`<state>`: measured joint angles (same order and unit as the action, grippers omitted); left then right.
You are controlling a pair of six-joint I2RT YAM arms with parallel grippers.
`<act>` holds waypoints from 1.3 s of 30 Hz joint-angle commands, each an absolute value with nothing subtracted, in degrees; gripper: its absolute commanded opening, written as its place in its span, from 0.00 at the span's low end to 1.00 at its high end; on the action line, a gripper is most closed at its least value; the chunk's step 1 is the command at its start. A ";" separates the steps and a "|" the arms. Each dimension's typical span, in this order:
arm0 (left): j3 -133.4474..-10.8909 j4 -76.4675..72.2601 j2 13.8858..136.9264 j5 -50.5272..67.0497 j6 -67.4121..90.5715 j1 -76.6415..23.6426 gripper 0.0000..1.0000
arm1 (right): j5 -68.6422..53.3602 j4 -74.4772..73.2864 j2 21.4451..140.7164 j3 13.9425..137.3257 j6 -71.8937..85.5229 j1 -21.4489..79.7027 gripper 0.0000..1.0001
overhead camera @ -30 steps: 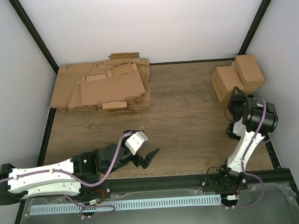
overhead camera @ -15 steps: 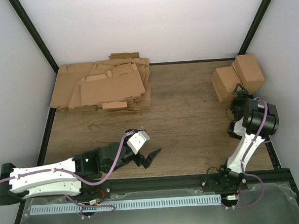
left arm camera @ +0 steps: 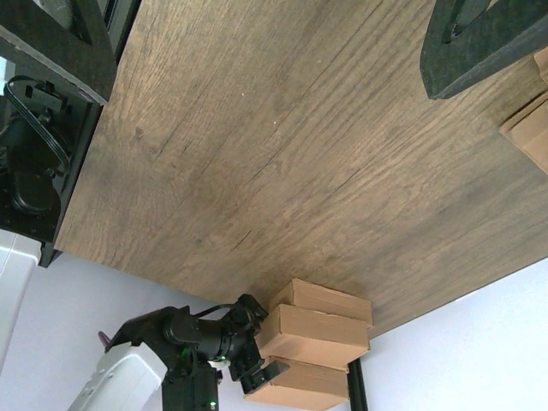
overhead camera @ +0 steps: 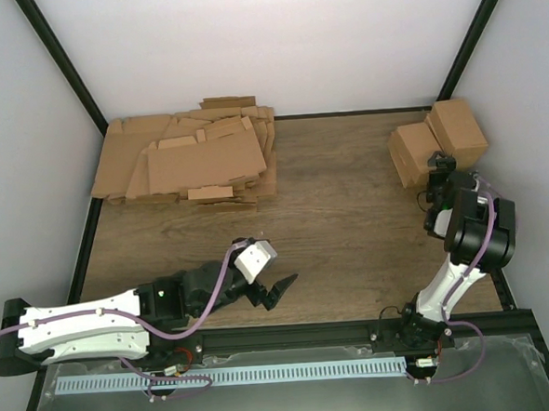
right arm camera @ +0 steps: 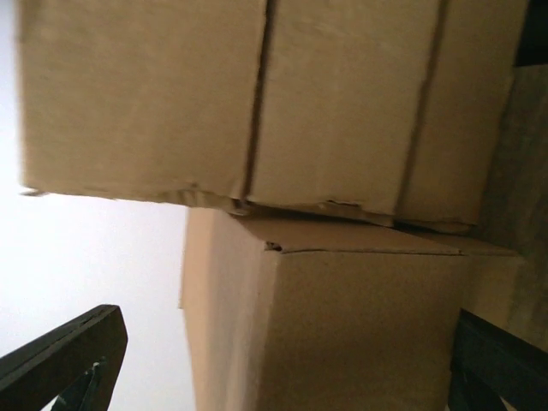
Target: Fold the paper box
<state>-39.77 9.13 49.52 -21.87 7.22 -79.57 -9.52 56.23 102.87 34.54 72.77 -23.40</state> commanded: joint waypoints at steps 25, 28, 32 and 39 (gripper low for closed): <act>-41.89 10.23 50.10 -20.58 7.74 -79.30 1.00 | 0.62 25.31 90.38 40.50 58.89 -18.04 0.95; -41.67 9.77 50.26 -20.32 7.82 -79.35 1.00 | 0.42 23.51 90.73 41.84 59.47 -18.05 0.83; -41.64 9.93 50.37 -20.15 7.95 -79.37 1.00 | -1.06 21.07 93.57 44.85 60.63 -18.05 0.74; -40.62 10.04 49.26 -20.42 8.15 -79.33 1.00 | -2.36 23.77 95.85 46.14 61.85 -18.03 0.62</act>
